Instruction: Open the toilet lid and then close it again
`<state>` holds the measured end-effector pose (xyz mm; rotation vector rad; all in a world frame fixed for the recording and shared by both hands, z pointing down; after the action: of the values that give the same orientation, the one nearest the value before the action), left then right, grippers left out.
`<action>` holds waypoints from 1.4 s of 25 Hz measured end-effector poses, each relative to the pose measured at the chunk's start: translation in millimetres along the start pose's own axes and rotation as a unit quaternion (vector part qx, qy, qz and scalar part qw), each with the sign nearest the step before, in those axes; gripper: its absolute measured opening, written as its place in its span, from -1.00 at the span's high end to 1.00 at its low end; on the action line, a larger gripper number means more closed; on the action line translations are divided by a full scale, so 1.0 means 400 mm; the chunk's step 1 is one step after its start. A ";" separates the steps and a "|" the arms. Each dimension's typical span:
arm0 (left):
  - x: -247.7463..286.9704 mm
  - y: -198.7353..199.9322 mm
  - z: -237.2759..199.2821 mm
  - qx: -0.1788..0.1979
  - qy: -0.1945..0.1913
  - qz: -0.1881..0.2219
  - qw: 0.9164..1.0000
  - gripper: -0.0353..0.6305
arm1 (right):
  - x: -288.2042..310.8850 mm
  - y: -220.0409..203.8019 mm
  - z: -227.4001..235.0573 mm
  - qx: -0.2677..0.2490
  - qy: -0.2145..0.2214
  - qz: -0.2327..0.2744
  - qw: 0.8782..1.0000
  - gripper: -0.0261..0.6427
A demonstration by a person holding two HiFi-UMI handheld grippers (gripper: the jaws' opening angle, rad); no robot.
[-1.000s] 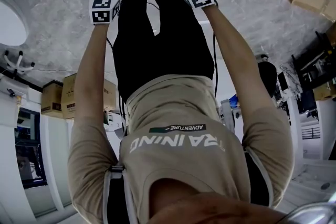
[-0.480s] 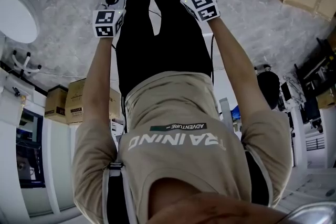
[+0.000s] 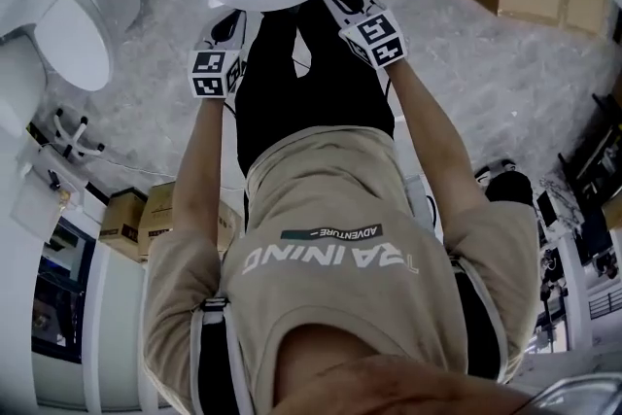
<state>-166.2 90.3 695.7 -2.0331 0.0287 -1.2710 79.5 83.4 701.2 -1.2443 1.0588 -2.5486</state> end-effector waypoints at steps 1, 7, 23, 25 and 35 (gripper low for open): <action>-0.012 0.015 -0.001 -0.001 0.001 0.004 1.000 0.89 | -0.008 0.016 -0.005 0.001 0.000 0.004 1.000 0.89; -0.084 0.101 -0.012 -0.003 0.011 0.026 1.000 0.89 | -0.049 0.126 -0.036 -0.007 -0.003 0.018 1.000 0.89; -0.200 0.364 -0.058 0.014 0.055 0.093 0.994 0.88 | -0.124 0.422 -0.036 -0.032 0.008 0.066 0.997 0.89; -0.214 0.401 -0.072 0.005 0.066 0.114 0.991 0.88 | -0.127 0.471 -0.032 -0.025 0.008 0.075 0.997 0.89; -0.256 0.583 -0.130 0.018 0.099 0.144 0.985 0.88 | -0.139 0.675 -0.014 -0.027 -0.019 0.087 0.996 0.89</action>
<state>-179.9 -72.0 493.2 -1.7892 0.3756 -1.2711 60.4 -94.8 491.5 -1.1523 1.1808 -2.3728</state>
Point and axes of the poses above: the fingertips, and each gripper's own axes: x forward along the fingers, z to its right, y out of its top, the point moved 7 cm from there along -x, backward along the fingers, and after that the axes turned 3 degrees about x, right-handed, at the moved point
